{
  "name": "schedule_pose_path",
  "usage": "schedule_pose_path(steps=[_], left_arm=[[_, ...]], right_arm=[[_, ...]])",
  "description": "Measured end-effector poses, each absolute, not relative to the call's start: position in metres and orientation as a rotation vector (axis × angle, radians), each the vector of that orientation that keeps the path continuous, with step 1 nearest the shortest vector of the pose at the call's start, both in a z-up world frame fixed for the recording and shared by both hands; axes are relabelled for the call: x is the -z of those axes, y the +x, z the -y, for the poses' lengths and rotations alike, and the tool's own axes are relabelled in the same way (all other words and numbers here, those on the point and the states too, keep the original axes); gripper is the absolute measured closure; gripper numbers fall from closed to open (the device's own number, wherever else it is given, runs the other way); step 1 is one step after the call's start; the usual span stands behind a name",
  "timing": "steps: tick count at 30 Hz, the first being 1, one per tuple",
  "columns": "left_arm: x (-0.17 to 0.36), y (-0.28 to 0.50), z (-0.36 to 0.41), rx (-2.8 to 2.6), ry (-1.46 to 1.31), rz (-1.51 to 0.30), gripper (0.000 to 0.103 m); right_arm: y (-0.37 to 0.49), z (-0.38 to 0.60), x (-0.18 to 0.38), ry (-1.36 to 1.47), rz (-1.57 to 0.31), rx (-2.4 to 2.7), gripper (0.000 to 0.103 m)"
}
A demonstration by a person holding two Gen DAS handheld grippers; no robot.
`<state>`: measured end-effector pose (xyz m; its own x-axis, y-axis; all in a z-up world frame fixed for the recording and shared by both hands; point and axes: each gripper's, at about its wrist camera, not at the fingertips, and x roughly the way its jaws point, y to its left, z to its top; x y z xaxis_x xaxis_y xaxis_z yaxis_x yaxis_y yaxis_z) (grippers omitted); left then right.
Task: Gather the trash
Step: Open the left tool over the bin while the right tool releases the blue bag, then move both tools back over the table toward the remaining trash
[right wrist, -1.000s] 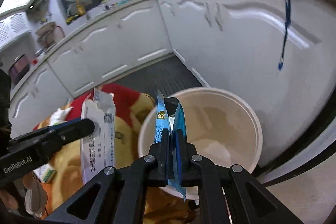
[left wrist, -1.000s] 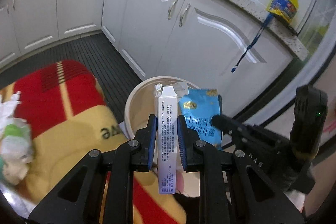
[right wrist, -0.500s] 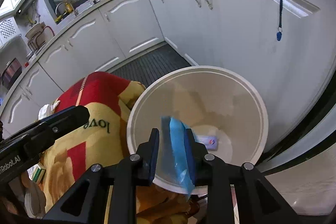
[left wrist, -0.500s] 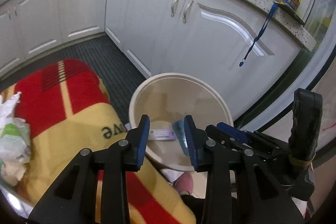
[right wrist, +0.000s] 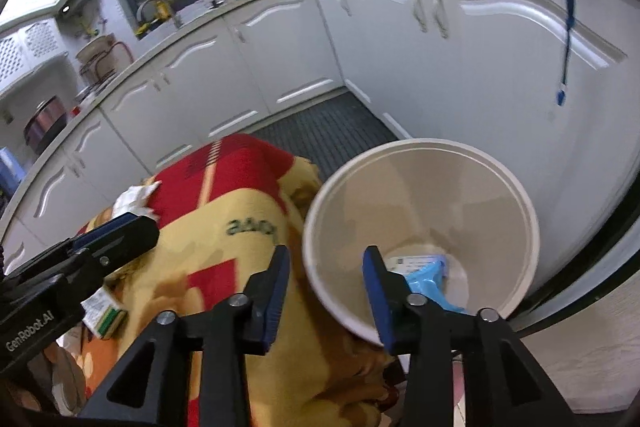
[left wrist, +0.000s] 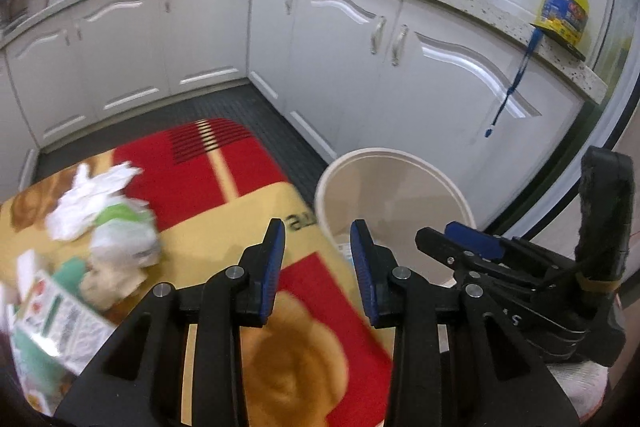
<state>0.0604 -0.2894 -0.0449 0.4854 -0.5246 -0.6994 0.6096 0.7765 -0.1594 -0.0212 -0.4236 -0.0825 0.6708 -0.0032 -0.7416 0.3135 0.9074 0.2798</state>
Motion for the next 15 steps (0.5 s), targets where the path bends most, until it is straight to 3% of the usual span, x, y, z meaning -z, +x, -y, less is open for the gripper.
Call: schedule_pose_path(steps=[15], left_arm=[[0.036,0.044,0.193,0.562,0.052,-0.79,0.049]], right_arm=[[-0.012,0.342,0.065,0.33,-0.81,0.042,0.056]])
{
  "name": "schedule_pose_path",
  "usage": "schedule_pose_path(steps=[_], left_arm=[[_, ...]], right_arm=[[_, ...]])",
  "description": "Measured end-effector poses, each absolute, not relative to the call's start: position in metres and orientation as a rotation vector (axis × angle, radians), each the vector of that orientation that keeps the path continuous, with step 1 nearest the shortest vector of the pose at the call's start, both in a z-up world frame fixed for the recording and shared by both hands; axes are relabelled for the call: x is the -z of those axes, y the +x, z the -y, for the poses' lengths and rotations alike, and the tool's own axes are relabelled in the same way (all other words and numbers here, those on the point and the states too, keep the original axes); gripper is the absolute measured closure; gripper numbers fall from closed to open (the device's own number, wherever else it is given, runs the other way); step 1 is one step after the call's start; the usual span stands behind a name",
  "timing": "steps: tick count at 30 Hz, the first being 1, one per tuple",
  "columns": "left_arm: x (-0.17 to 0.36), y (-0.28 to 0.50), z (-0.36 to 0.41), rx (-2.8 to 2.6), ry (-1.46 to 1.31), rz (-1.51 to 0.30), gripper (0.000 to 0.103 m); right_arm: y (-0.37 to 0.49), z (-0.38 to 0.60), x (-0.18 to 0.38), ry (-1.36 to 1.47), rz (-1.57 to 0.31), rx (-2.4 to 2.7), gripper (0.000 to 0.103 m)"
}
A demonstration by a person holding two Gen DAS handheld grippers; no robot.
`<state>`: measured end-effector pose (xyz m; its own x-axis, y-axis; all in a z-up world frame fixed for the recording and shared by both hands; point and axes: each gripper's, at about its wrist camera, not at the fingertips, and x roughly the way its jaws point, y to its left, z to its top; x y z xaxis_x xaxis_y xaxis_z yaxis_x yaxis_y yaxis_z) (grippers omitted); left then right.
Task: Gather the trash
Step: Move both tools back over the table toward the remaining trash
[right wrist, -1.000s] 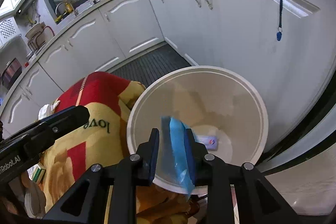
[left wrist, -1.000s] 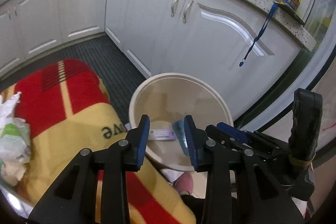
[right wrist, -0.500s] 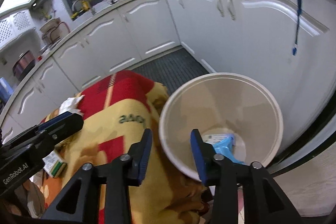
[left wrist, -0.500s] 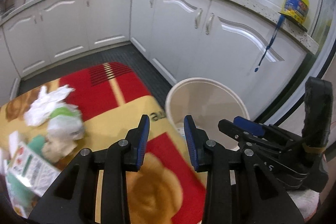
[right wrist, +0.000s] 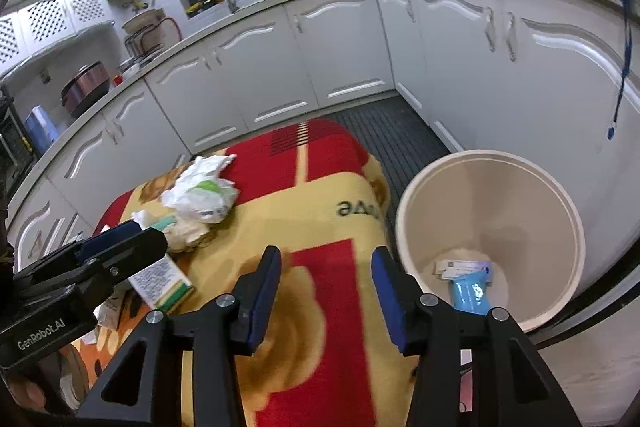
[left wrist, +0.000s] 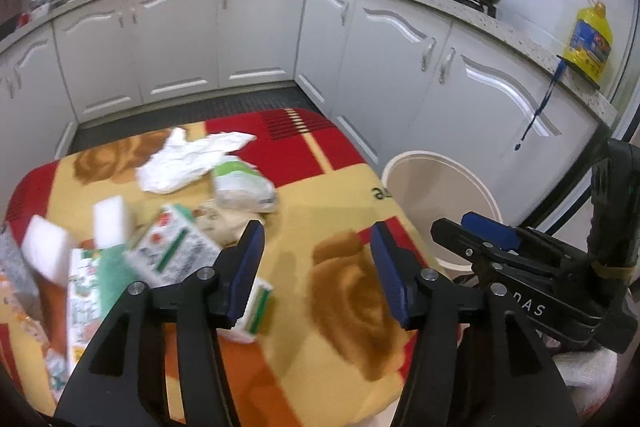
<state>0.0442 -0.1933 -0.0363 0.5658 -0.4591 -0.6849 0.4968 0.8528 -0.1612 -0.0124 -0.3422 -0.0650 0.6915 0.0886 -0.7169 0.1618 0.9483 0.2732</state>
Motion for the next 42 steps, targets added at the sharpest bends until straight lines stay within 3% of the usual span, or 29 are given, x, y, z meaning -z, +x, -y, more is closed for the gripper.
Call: schedule_pose_path(steps=[4,42], left_arm=[[0.032,0.039,0.172,0.54,0.034,-0.778,0.047],[0.052,0.052,-0.009,0.235,-0.09,-0.85,0.046]], right_arm=[[-0.014,0.326,0.059,0.311,-0.796,0.021,0.043],[0.021,0.202,0.076,0.158,-0.899,-0.256,0.025]])
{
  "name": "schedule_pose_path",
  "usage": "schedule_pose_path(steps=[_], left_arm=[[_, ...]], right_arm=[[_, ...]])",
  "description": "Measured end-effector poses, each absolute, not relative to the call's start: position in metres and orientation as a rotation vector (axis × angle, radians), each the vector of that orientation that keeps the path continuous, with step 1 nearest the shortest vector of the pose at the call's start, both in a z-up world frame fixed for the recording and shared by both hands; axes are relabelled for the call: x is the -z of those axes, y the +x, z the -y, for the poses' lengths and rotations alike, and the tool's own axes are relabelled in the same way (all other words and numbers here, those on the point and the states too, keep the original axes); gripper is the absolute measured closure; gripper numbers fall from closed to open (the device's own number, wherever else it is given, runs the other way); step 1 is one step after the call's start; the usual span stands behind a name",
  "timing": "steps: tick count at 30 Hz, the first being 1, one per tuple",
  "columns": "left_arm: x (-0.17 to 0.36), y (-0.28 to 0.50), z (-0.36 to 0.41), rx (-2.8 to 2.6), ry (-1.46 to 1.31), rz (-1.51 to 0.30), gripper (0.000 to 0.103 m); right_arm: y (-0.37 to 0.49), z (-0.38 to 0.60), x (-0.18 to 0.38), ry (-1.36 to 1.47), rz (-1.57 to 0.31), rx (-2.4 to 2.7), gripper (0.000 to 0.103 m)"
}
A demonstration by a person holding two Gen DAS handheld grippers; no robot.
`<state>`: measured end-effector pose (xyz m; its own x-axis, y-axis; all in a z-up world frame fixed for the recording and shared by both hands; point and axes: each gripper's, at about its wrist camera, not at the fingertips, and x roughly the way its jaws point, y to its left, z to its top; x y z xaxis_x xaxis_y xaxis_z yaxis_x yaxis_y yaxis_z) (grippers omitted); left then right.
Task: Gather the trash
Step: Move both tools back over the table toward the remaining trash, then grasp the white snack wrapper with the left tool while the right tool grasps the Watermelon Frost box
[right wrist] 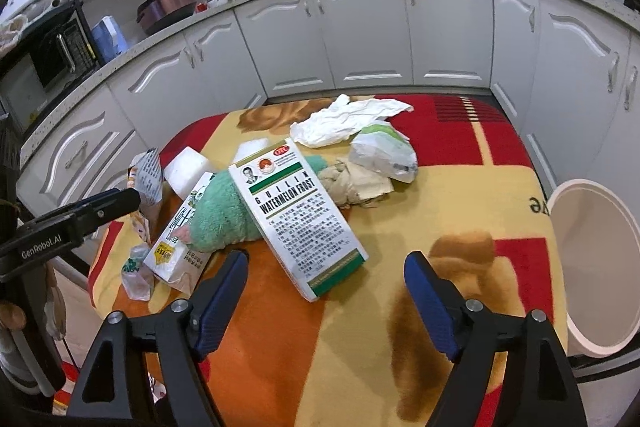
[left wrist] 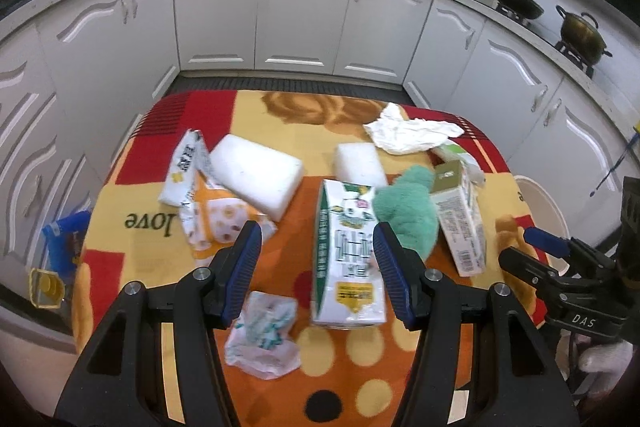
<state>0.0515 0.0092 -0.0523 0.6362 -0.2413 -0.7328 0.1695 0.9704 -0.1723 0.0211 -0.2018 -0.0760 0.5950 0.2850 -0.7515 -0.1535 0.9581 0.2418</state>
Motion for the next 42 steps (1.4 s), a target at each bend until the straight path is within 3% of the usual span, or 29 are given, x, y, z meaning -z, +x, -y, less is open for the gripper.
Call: schedule_pose_path(steps=[6,10,23,25,26,29,30,42], left_arm=[[0.051,0.065,-0.046,0.246,-0.182,-0.872,0.046],[0.052,0.076,-0.063,0.246,-0.245,-0.886,0.032],[0.089,0.114,-0.071,0.198,-0.272,-0.948,0.033],[0.089,0.113,-0.072,0.212,-0.283,-0.94,0.044],[0.088,0.113,-0.071,0.215,-0.28,-0.936,0.045],[0.081,0.109,-0.07,0.223,-0.266,-0.922,0.059],[0.077,0.107,-0.07,0.22,-0.251,-0.918,0.084],[0.019,0.069,-0.052,0.324,-0.171,-0.798,0.093]], right_arm=[[0.032,0.191,0.078,0.118,-0.898,-0.291,0.017],[0.044,0.188,0.081,0.109,-0.895,-0.306,0.017],[0.075,0.176,0.104,0.075,-0.929,-0.353,0.015],[0.077,0.178,0.109,0.101,-0.937,-0.367,0.02],[0.077,0.179,0.111,0.121,-0.942,-0.375,0.035],[0.072,0.182,0.112,0.158,-0.932,-0.391,0.04],[0.069,0.183,0.11,0.158,-0.927,-0.395,0.041],[0.028,0.197,0.066,0.183,-0.806,-0.409,0.049]])
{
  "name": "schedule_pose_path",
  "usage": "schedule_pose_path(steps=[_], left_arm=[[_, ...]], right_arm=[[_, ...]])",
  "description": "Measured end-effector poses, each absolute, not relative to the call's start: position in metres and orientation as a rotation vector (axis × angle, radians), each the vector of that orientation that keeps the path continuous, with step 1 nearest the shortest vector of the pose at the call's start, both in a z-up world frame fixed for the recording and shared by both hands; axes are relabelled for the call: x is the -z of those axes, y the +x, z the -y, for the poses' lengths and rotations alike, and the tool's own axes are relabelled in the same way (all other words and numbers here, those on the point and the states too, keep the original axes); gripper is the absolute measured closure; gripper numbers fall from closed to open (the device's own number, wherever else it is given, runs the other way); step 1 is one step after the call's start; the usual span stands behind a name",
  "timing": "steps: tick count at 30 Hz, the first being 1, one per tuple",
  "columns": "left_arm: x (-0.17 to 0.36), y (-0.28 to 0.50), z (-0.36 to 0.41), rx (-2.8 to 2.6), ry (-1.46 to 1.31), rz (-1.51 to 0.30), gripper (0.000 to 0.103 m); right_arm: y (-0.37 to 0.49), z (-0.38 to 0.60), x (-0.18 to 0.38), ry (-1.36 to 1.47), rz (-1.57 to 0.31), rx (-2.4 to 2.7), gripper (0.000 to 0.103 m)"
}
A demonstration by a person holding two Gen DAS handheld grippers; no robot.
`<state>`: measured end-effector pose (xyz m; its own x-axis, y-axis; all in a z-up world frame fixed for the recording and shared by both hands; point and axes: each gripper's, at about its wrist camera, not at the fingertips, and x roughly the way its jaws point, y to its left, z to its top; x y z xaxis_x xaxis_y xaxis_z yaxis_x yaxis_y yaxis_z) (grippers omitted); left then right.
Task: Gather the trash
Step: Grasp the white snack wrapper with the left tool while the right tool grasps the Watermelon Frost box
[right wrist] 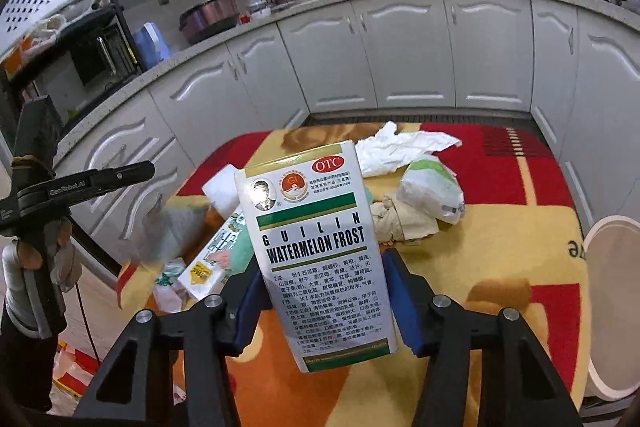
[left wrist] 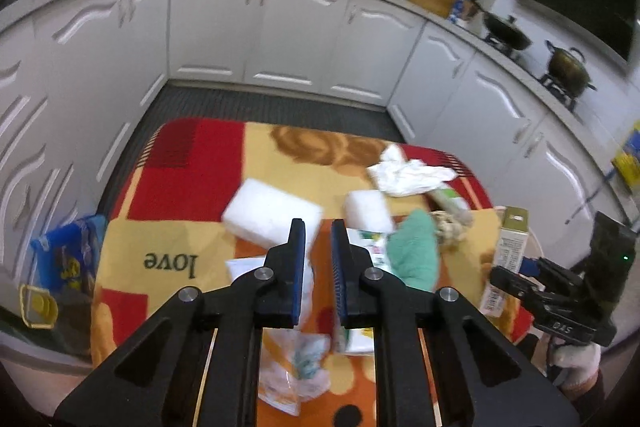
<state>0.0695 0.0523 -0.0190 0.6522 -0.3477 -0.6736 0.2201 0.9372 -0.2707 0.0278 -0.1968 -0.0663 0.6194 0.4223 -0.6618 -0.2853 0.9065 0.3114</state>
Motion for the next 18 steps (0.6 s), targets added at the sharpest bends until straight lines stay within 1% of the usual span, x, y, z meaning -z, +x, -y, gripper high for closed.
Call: schedule_pose_path(steps=[4,6,8,9,10,14,18], left_arm=[[0.016,0.065,-0.046,0.332,-0.148,-0.804,0.092],[0.021,0.064,-0.048,0.344,-0.162,-0.844,0.089],[0.031,0.062,-0.051,0.355,-0.184,-0.897,0.07],[0.036,0.059,-0.052,0.357,-0.191,-0.912,0.049],[0.04,0.055,-0.054,0.357,-0.199,-0.922,0.037],[0.059,0.043,-0.055,0.32,-0.16,-0.963,0.036],[0.09,0.042,-0.055,0.203,-0.031,-1.012,0.037]], right_arm=[[0.018,0.201,0.061,0.191,-0.794,-0.409,0.049],[0.016,0.201,0.059,0.191,-0.789,-0.409,0.049],[0.016,0.201,0.059,0.194,-0.789,-0.41,0.049],[0.016,0.202,0.06,0.198,-0.791,-0.41,0.049],[0.016,0.203,0.061,0.201,-0.794,-0.41,0.049],[0.017,0.201,0.065,0.203,-0.807,-0.414,0.049],[0.017,0.197,0.068,0.201,-0.817,-0.421,0.049]])
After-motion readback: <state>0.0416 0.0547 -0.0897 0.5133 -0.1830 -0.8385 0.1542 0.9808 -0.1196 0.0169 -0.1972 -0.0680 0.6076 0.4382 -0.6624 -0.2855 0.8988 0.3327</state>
